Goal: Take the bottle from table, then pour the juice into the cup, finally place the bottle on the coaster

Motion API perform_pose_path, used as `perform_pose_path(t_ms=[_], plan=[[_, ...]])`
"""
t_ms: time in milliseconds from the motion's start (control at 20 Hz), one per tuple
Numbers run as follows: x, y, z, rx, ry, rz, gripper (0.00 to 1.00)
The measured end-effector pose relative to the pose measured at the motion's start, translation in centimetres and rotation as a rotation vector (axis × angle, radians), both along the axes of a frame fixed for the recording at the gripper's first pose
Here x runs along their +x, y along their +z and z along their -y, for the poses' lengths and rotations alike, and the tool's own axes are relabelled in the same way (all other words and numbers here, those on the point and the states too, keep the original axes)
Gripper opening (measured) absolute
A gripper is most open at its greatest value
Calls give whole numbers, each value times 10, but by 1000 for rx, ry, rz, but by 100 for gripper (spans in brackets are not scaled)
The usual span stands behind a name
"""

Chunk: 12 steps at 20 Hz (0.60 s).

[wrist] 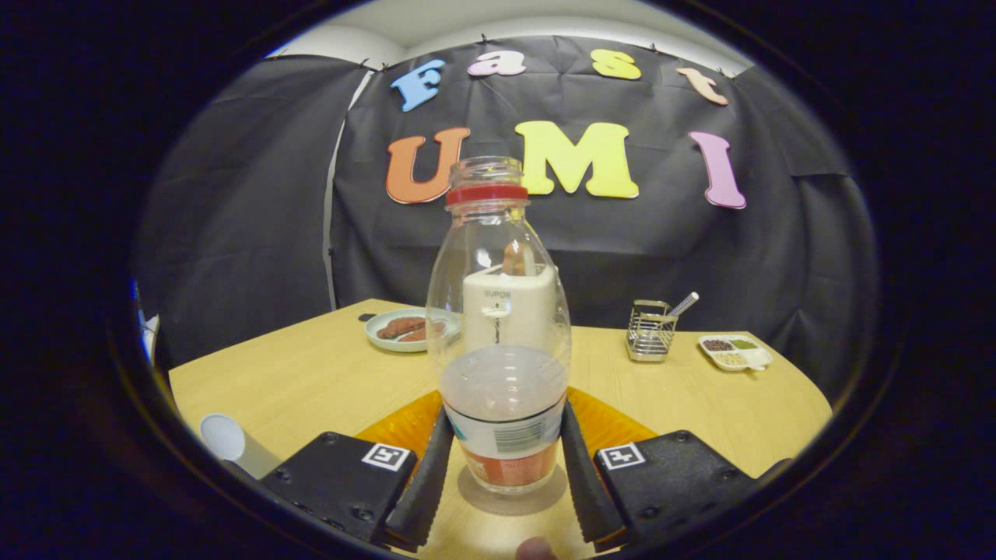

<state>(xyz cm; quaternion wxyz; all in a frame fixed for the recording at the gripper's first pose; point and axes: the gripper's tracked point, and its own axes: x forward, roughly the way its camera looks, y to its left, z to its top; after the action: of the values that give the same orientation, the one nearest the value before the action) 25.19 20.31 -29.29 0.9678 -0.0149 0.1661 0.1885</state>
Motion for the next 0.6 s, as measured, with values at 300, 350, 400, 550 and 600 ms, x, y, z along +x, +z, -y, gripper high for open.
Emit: perform_pose_path(t_ms=[300, 350, 400, 550, 600], plan=[[5, -15, -4, 6, 11, -27, 76], [6, -17, -4, 5, 10, -28, 77], [7, -18, -4, 7, 8, -31, 77], [9, -21, -2, 17, 0, -38, 80], [9, -22, -2, 15, 0, -39, 80]])
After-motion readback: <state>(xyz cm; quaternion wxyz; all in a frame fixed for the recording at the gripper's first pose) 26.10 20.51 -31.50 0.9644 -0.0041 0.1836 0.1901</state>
